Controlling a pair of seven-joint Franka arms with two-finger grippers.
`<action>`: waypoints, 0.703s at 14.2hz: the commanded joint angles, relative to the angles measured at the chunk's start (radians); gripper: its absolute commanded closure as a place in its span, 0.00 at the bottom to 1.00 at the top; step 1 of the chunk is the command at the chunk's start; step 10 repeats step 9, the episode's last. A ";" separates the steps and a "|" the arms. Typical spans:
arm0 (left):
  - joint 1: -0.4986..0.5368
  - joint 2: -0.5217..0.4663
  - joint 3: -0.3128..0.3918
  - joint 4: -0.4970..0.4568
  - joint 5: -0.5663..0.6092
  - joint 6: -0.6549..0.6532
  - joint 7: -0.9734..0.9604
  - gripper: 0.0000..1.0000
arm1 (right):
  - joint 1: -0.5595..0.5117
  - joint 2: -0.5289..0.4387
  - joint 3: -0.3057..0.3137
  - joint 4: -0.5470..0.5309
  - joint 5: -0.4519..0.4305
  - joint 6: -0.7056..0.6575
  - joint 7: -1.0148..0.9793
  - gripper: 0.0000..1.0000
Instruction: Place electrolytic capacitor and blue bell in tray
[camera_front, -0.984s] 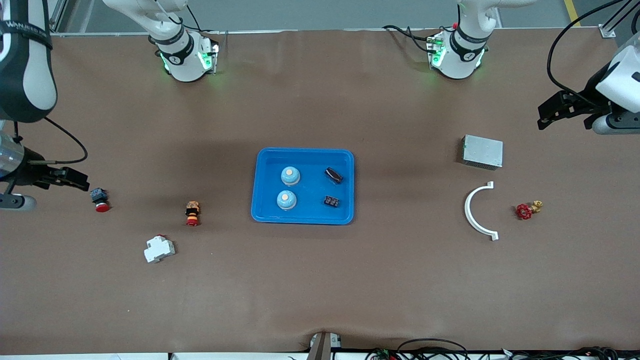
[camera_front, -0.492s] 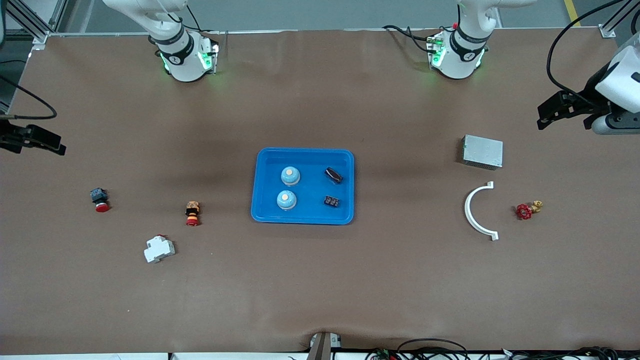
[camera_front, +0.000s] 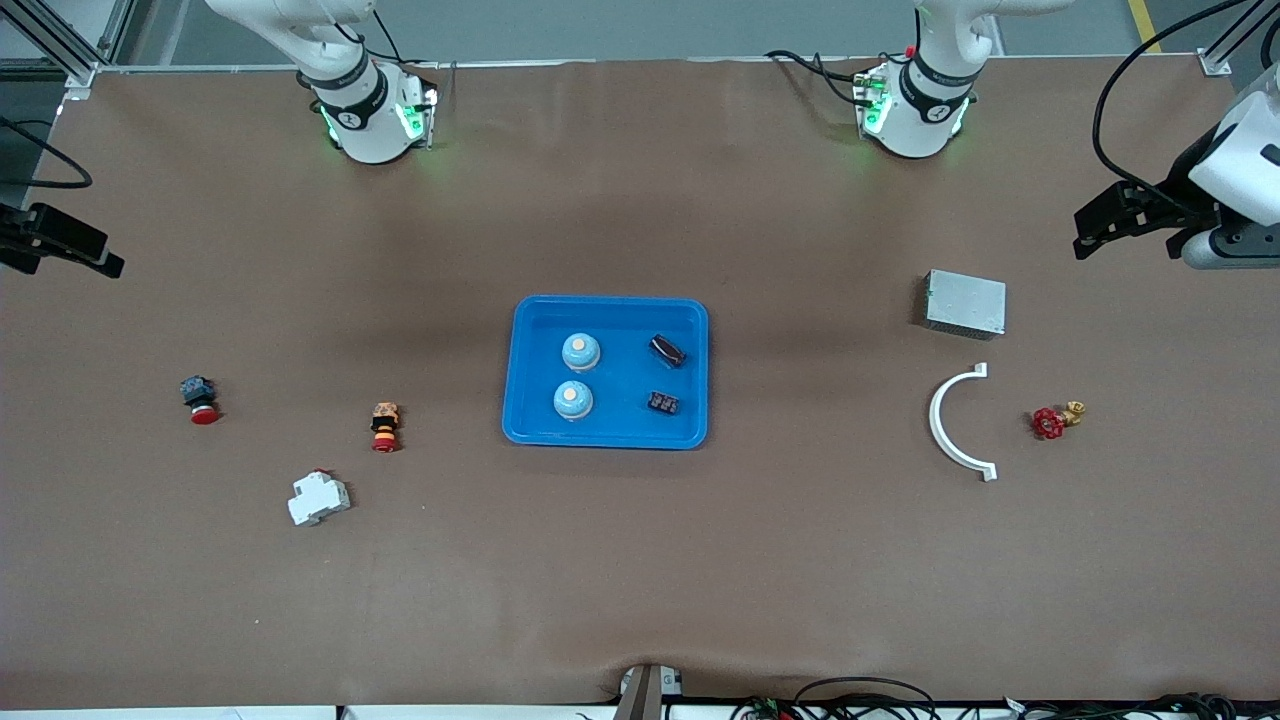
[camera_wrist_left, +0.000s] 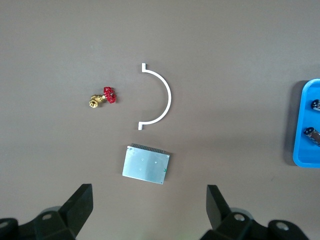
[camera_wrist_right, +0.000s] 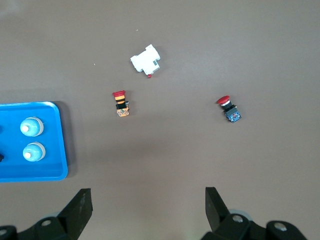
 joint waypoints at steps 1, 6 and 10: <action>0.004 0.007 -0.003 0.032 -0.007 -0.013 0.024 0.00 | -0.016 -0.060 0.013 -0.075 0.014 0.013 0.016 0.00; 0.015 0.010 -0.003 0.050 -0.018 -0.013 0.048 0.00 | -0.016 -0.063 0.013 -0.077 0.014 0.010 0.016 0.00; 0.013 0.010 -0.003 0.050 -0.019 -0.013 0.048 0.00 | -0.016 -0.063 0.013 -0.078 0.013 0.012 0.014 0.00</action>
